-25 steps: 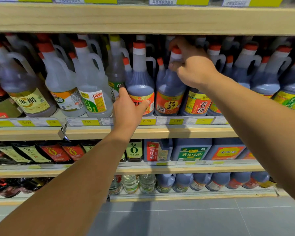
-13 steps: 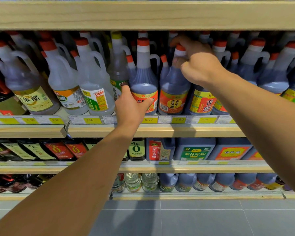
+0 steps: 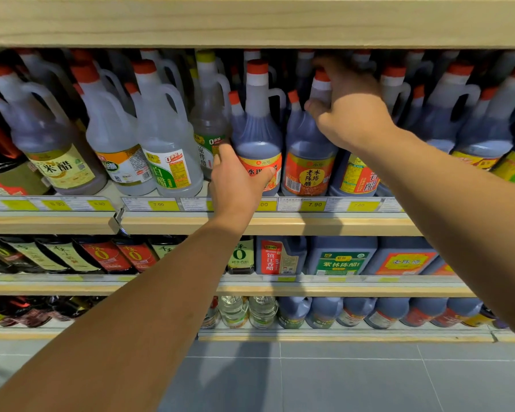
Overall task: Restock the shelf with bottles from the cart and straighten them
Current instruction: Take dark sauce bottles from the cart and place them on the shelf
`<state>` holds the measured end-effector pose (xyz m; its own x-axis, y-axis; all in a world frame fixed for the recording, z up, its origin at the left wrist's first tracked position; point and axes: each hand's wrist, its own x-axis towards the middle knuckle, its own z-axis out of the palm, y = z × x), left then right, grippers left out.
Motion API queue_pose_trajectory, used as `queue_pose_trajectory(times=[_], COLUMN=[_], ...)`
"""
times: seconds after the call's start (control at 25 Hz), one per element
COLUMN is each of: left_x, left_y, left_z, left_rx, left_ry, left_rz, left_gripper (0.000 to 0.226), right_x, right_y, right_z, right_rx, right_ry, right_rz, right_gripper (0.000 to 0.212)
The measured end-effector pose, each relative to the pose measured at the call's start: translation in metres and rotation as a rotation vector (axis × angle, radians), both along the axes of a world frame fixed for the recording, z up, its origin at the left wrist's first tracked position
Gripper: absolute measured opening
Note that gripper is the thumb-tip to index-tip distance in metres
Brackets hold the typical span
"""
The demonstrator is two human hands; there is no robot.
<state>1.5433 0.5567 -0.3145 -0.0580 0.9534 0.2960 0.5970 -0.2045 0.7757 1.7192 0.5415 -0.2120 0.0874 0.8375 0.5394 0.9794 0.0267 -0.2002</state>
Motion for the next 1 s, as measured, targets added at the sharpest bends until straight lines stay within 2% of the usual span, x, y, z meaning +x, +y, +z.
queue_pose_trajectory(times=[0.2, 0.32, 0.44, 0.6, 0.72, 0.88, 1.0], left_x=[-0.006, -0.009, -0.011, -0.016, -0.016, 0.0, 0.008], left_y=[0.004, 0.005, 0.006, 0.007, 0.006, 0.003, 0.002], left_z=[0.0, -0.001, -0.002, -0.001, 0.005, 0.006, 0.006], left_rx=[-0.02, -0.03, -0.037, -0.056, -0.061, -0.058, -0.064], left_ry=[0.009, 0.006, 0.003, 0.005, -0.017, 0.028, 0.045], left_rz=[-0.031, -0.056, -0.07, -0.107, -0.124, -0.03, 0.022], left_gripper=[0.061, 0.055, 0.047, 0.041, 0.054, 0.087, 0.087], right_x=[-0.01, -0.02, -0.038, -0.054, -0.052, -0.037, -0.025], right_y=[-0.009, -0.011, -0.008, -0.002, 0.004, 0.002, -0.008], right_z=[-0.002, -0.002, -0.005, -0.006, -0.005, -0.004, -0.008], right_rx=[0.037, 0.035, 0.155, 0.151, 0.092, 0.105, 0.093], right_ry=[-0.109, -0.078, -0.123, -0.109, -0.195, -0.251, -0.186], right_rz=[-0.116, -0.189, -0.122, -0.112, -0.127, -0.226, -0.228], right_gripper=[0.054, 0.052, 0.051, 0.052, 0.046, 0.041, 0.048])
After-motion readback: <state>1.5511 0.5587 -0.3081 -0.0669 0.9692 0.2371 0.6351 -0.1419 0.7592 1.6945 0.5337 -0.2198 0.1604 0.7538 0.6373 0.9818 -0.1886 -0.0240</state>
